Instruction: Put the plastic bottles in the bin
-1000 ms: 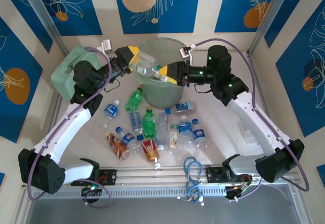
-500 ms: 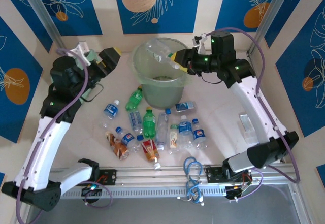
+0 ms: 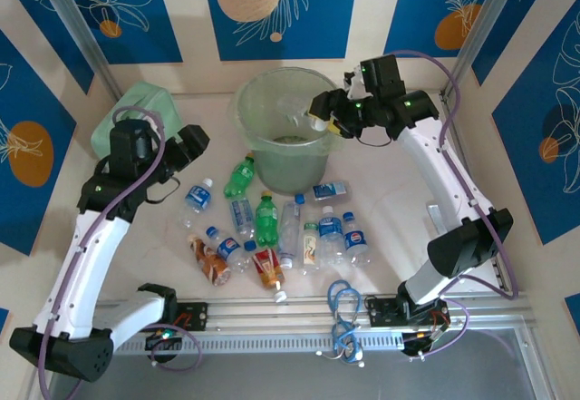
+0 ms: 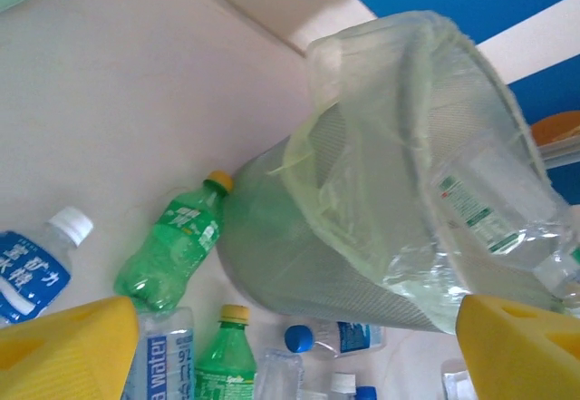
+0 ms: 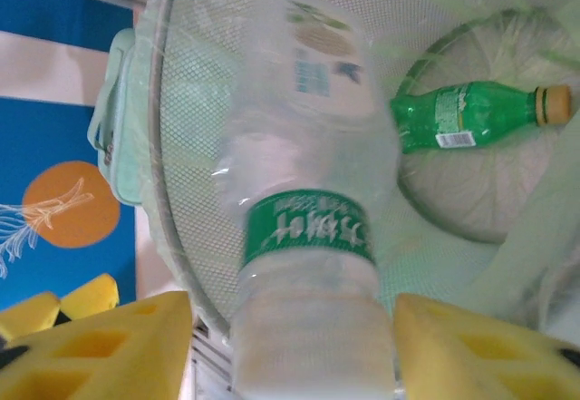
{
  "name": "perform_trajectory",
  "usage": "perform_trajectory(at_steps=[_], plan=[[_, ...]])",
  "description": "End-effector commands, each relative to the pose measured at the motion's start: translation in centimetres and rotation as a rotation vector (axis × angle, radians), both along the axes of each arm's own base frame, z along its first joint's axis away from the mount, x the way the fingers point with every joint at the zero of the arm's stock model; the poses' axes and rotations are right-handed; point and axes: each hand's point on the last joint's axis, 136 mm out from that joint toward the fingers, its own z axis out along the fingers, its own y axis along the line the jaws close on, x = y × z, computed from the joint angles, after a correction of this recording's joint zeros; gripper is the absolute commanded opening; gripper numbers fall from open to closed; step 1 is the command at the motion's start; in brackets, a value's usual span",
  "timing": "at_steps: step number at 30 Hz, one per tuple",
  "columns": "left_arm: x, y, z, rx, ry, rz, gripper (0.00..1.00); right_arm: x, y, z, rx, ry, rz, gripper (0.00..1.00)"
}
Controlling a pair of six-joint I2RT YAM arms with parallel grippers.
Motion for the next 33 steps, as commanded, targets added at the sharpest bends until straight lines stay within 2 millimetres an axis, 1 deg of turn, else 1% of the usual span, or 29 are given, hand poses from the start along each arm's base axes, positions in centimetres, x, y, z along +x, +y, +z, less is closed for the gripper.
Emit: perform_trajectory(at_steps=[1,4,6,9,13,14,18,20,23,26,28,33], plan=[[-0.5,1.2,-3.3,0.031,0.105,0.05,0.93,0.0,-0.4,0.7,-0.018,-0.02,-0.001,0.69],[-0.8,1.5,-5.2,0.037,0.151,0.059,0.94,-0.1,-0.4,1.2,-0.017,-0.034,0.0,0.76],[-0.9,1.8,-6.4,0.073,0.172,0.058,0.94,-0.3,-0.4,1.7,-0.015,-0.046,0.004,0.78],[-0.9,2.5,-9.0,0.155,0.229,0.049,0.95,-0.9,-0.1,2.9,0.006,-0.076,0.019,0.78],[-0.3,3.9,-12.5,0.315,0.316,0.028,0.97,-2.6,1.0,4.9,0.037,-0.14,0.057,0.8],[0.0,4.1,-13.2,0.349,0.331,0.021,1.0,-3.1,1.3,5.2,0.042,-0.154,0.067,0.8],[1.1,4.9,-15.4,0.461,0.392,-0.012,1.0,-5.0,2.2,5.9,0.058,-0.188,0.104,0.82],[1.7,5.2,-16.7,0.511,0.43,-0.034,1.0,-6.0,2.6,5.9,0.064,-0.196,0.119,0.82],[2.3,5.2,-18.6,0.564,0.497,-0.083,1.0,-6.9,2.5,5.1,0.055,-0.183,0.119,0.83],[2.5,4.6,-20.4,0.572,0.565,-0.148,1.0,-7.4,2.1,4.1,0.048,-0.165,0.108,0.83],[2.6,4.5,-21.2,0.576,0.592,-0.169,1.0,-7.6,1.9,3.3,0.044,-0.152,0.102,0.83],[2.9,4.2,-22.7,0.585,0.626,-0.213,1.0,-8.1,1.5,2.4,0.05,-0.141,0.088,0.84]])
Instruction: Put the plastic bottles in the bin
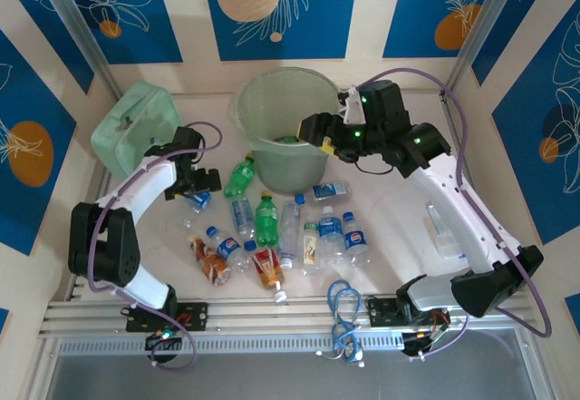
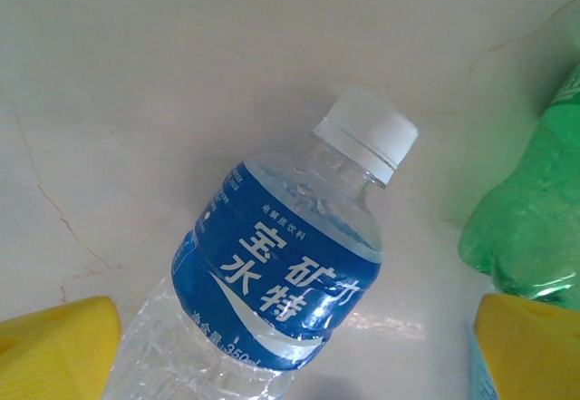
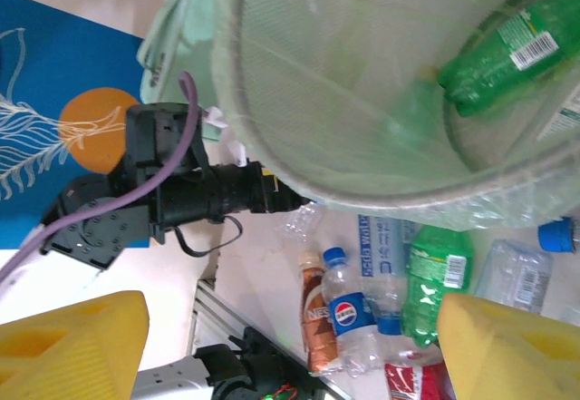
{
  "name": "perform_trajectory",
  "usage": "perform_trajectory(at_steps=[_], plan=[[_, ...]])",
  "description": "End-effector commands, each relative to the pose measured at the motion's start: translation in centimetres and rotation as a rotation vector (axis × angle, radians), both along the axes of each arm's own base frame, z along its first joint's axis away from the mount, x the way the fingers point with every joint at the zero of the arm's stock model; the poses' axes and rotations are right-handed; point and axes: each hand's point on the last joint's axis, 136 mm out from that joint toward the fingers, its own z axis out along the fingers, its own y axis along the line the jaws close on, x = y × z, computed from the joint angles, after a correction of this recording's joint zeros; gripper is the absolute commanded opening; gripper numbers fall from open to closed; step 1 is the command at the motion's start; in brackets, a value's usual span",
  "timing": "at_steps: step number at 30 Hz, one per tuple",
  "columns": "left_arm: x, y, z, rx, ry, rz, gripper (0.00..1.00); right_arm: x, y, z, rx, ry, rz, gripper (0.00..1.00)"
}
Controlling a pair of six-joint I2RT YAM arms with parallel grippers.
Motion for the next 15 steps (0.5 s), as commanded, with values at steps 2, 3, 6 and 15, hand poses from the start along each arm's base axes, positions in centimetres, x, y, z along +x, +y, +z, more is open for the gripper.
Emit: perform_trajectory(at_steps=[2,3,6,15], plan=[[0.4,0.3,-0.6,0.029,0.046,-0.044,1.0,-0.6,-0.5,0.8,0.028,-0.027,-0.017,0.84],[0.5,0.5,-0.8,0.045,0.051,-0.048,1.0,-0.7,-0.5,0.8,0.028,-0.026,-0.018,0.84],[0.5,1.1,-1.6,0.089,0.073,-0.057,1.0,-0.8,-0.6,0.4,0.025,-0.019,-0.016,0.84],[0.7,1.8,-3.8,0.135,0.121,-0.059,0.97,-0.9,-0.8,0.1,0.02,-0.014,-0.016,0.84]])
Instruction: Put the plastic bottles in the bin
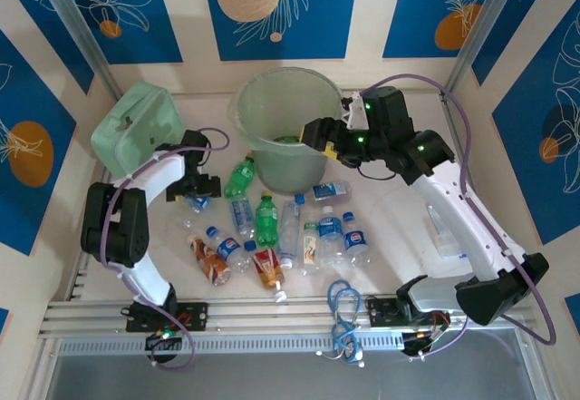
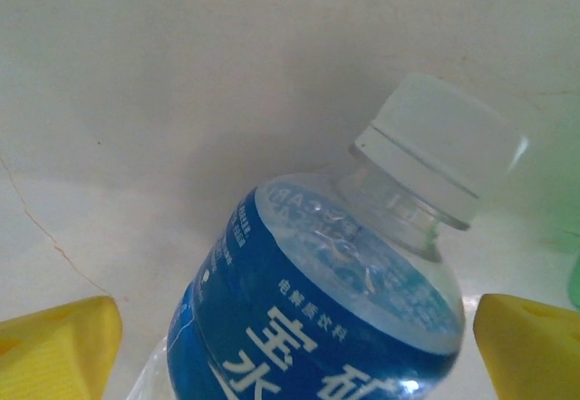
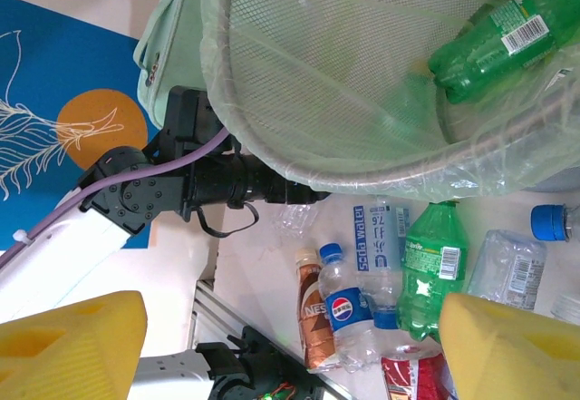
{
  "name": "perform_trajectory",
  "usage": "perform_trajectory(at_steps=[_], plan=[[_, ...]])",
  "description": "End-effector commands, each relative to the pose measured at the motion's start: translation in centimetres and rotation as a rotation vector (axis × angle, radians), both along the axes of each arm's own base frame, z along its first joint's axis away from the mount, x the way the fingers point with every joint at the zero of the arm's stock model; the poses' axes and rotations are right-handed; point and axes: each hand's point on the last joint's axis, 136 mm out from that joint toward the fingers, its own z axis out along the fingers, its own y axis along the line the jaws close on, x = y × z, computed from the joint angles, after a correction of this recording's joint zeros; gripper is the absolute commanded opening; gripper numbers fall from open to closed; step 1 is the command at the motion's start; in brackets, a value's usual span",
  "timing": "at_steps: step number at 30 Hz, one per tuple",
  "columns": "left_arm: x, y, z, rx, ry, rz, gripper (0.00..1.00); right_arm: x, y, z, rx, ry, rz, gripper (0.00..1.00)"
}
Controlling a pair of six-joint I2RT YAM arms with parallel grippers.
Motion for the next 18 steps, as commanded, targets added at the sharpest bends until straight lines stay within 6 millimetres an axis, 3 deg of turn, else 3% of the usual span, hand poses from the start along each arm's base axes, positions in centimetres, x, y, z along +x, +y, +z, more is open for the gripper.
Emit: perform_trajectory(at_steps=[1,10,18], plan=[[0.6,0.9,-0.4,0.048,0.014,-0.004,0.95,-0.2,-0.2,0.2,0.01,-0.006,-0.004,0.84],[1.1,0.8,-1.9,0.038,0.032,0.003,0.74,0.0,-0.5,0.1,0.003,-0.001,-0.009,0.84],[1.3,1.1,-1.9,0.037,0.026,0.019,0.62,0.4,-0.4,0.5,0.003,-0.006,-0.008,0.83]])
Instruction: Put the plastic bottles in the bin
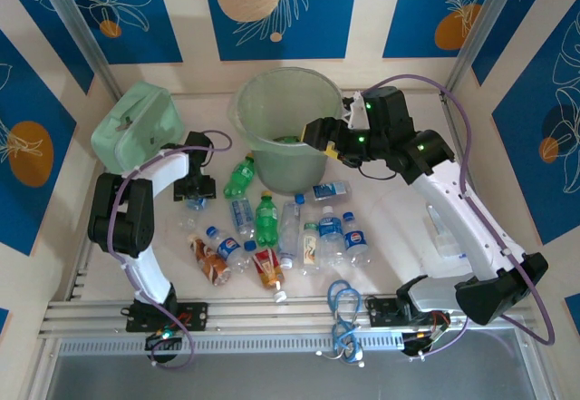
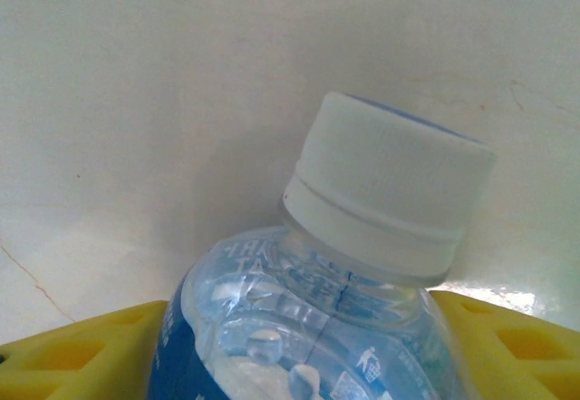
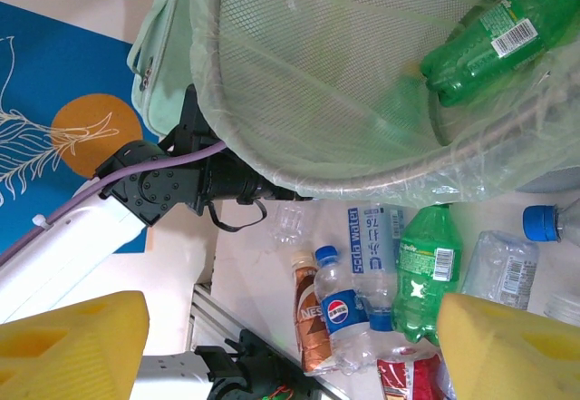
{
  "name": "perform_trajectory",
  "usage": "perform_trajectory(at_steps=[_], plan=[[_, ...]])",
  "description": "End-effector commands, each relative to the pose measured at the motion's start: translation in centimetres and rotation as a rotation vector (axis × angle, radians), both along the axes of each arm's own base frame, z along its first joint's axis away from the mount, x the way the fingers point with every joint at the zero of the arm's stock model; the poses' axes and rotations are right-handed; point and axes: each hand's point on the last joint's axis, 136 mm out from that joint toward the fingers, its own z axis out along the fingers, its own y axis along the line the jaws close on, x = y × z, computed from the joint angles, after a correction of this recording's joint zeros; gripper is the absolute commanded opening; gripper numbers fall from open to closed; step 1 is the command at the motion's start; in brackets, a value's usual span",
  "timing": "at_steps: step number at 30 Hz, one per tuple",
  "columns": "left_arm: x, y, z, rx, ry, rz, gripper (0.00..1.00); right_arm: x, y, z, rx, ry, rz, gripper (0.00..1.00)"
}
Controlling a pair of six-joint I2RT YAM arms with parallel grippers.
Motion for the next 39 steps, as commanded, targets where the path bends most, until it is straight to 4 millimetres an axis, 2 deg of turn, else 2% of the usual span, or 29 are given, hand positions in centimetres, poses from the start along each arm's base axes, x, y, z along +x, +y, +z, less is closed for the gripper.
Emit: perform_trajectory(at_steps=[1,5,9,15,20,25,28,30,34,39], plan=[[0.6,0.8,0.1,0.009,-0.007,0.021,0.61,0.0,-0.1,1.0,0.008,-0.016,0.004,0.83],[0.6,0.7,1.8,-0.006,-0.039,0.038,0.6,-0.4,0.2,1.7,0.006,-0.041,0.018,0.83],[0.9,0.2,5.3,-0.054,-0.114,0.057,0.59,-1.3,1.0,2.4,-0.011,-0.082,0.05,0.83],[1.4,-2.3,12.9,-0.265,-0.288,0.133,0.59,-3.4,3.4,3.6,-0.038,-0.159,0.133,0.83],[1.9,-4.9,20.4,-0.503,-0.452,0.194,0.59,-5.7,6.0,5.0,-0.009,-0.206,0.223,0.83],[1.9,-8.2,28.4,-0.841,-0.6,0.237,0.59,-7.7,8.3,6.4,0.027,-0.236,0.32,0.83],[1.9,-10.2,32.7,-1.098,-0.675,0.246,0.59,-8.1,9.2,7.4,0.084,-0.229,0.362,0.85],[2.1,-11.0,34.8,-1.24,-0.71,0.246,0.59,-8.2,9.6,8.2,0.113,-0.239,0.375,0.88],[2.0,-12.0,38.1,-1.452,-0.759,0.215,0.61,-7.3,10.0,8.6,0.135,-0.242,0.377,0.95],[2.0,-12.5,38.9,-1.561,-0.74,0.217,0.61,-5.6,10.5,8.9,0.107,-0.228,0.377,0.97]])
